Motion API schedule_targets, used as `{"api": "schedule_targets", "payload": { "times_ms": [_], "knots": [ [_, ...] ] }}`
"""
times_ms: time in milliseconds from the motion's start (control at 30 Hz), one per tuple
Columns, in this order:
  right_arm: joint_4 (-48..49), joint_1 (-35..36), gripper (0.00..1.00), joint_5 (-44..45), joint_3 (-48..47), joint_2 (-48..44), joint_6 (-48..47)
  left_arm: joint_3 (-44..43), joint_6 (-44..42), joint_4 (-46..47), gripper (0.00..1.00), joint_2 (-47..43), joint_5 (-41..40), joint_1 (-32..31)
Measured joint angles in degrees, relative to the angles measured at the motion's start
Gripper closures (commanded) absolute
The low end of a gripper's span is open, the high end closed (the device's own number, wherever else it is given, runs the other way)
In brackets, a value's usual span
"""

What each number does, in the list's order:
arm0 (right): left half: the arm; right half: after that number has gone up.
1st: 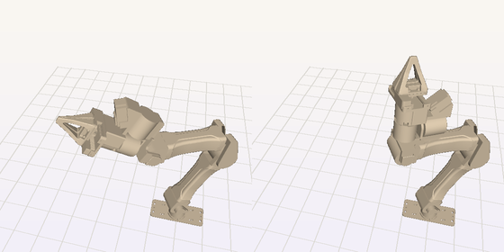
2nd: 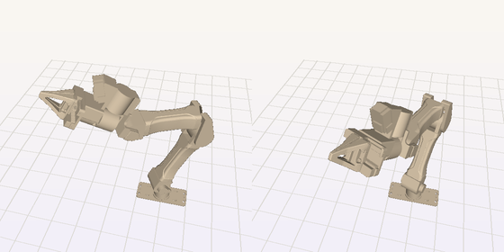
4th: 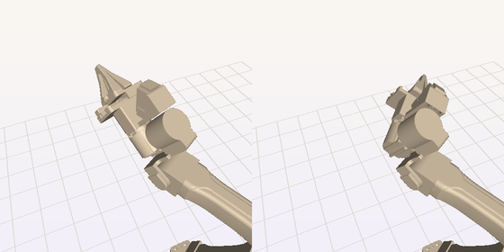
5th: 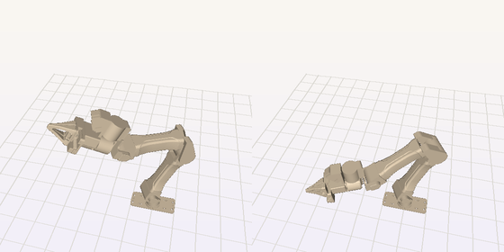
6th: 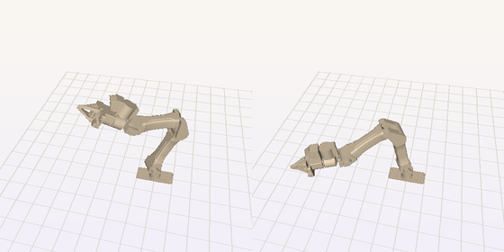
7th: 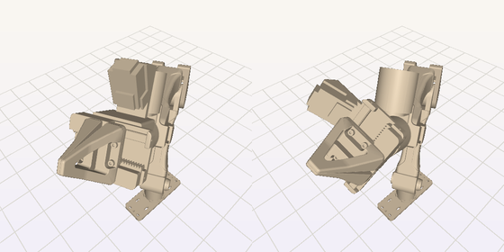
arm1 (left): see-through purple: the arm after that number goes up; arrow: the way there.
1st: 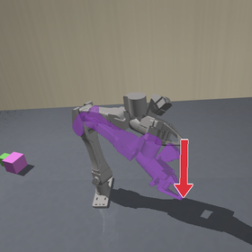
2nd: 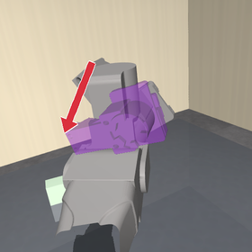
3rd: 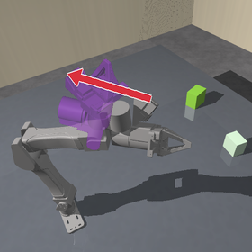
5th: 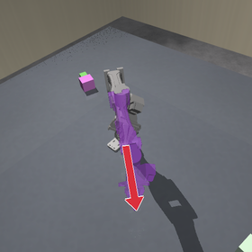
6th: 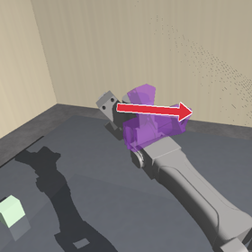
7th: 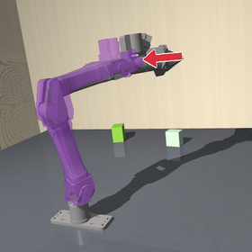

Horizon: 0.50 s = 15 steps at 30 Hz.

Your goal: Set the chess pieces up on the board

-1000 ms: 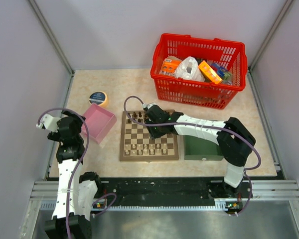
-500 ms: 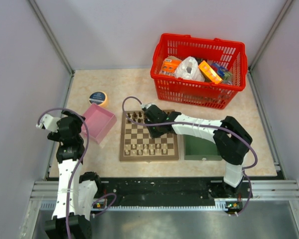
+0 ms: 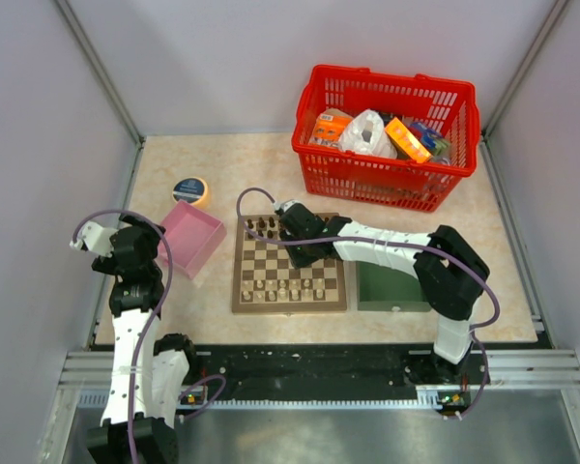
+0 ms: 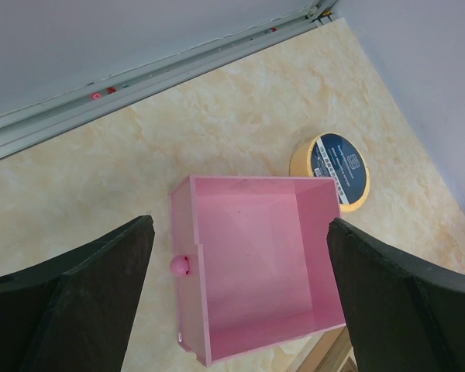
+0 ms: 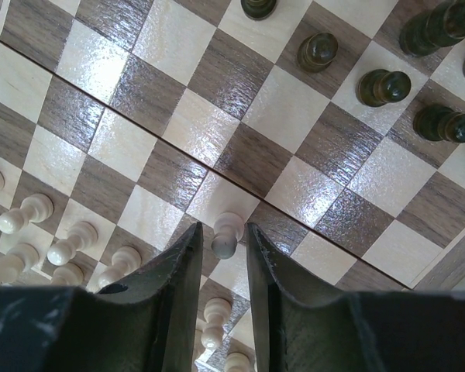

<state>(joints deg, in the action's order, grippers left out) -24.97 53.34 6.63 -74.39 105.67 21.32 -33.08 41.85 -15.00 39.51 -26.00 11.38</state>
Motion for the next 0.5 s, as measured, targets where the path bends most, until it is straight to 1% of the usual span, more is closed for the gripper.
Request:
{"api": "schedule_targets", "payload": {
  "times_ms": [367, 500],
  "knots": [
    [-0.02, 0.00, 0.76, -0.02, 0.00, 0.00, -0.28, 0.00, 0.02, 0.00, 0.01, -0.02, 0.00, 0.02],
    [-0.11, 0.00, 0.82, -0.02, 0.00, 0.00, -0.33, 0.00, 0.02, 0.00, 0.01, -0.02, -0.13, 0.00]
  ]
}}
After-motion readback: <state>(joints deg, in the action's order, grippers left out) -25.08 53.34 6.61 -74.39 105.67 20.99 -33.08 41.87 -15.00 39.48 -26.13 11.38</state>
